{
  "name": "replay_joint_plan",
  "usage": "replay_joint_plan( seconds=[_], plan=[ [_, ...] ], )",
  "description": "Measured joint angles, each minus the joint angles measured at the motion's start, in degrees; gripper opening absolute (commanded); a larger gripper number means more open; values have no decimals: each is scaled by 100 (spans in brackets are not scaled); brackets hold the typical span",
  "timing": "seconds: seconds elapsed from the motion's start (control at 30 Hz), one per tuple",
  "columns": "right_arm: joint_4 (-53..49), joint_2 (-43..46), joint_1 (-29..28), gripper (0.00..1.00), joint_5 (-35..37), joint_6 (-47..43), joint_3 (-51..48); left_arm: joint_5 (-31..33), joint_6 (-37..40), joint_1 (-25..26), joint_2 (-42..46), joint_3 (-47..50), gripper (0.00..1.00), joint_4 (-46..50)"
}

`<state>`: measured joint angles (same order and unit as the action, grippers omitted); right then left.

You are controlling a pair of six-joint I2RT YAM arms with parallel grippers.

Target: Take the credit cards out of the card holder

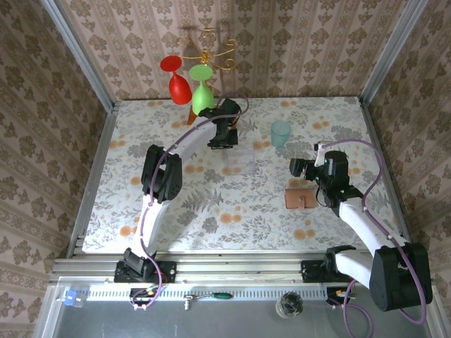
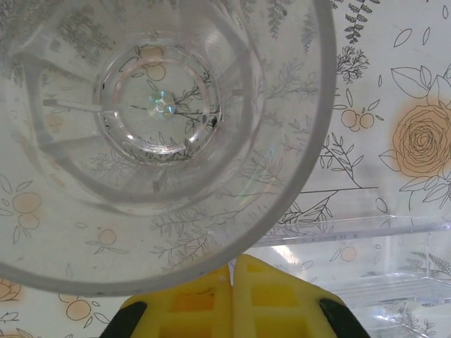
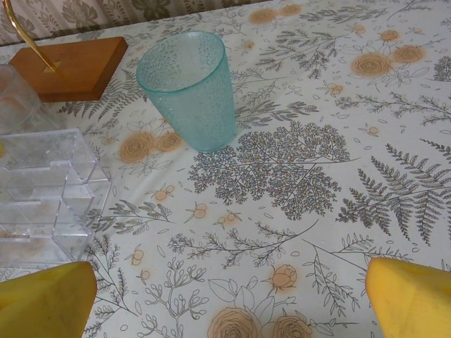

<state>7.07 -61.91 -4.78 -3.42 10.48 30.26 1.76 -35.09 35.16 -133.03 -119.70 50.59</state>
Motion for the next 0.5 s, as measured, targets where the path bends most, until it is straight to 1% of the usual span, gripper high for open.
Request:
replay_joint_plan(
  seconds=[0.2, 0.5],
  plan=[
    [0, 0, 0, 100, 2, 0, 0, -2, -13, 0, -11, 0, 13, -2],
    [0, 0, 0, 100, 2, 2, 0, -9, -13, 2, -11, 0, 15, -15]
  ],
)
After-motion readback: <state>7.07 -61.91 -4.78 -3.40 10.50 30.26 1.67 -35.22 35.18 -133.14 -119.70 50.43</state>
